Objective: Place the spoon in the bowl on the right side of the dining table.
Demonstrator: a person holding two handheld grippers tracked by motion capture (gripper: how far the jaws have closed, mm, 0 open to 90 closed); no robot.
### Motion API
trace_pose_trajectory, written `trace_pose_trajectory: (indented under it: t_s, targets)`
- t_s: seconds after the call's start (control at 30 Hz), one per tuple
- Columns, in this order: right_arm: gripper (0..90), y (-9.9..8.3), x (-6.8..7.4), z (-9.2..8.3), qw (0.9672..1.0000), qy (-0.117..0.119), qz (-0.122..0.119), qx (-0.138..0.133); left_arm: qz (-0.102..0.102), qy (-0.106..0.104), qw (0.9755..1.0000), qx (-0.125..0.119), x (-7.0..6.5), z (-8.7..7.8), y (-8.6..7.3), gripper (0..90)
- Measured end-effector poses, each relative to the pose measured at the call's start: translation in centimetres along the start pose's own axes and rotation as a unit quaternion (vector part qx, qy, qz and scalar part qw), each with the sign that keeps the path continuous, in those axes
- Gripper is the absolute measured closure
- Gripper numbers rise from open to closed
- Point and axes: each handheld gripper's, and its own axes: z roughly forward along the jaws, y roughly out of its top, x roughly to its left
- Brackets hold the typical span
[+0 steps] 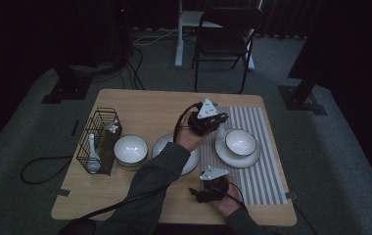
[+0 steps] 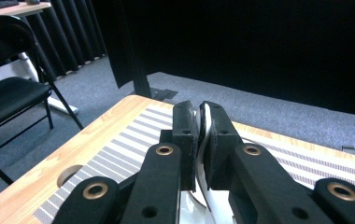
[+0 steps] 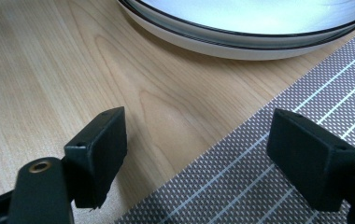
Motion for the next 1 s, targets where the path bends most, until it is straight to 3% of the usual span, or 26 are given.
trace_pose_trajectory:
  t_s: [1.0]
  targets:
    - [19.9,0.0,0.0,0.0,1.0000,0.003,-0.001,0.000,-0.009,-0.029,0.9995,0.006,-1.1,3.8,0.1,85.3]
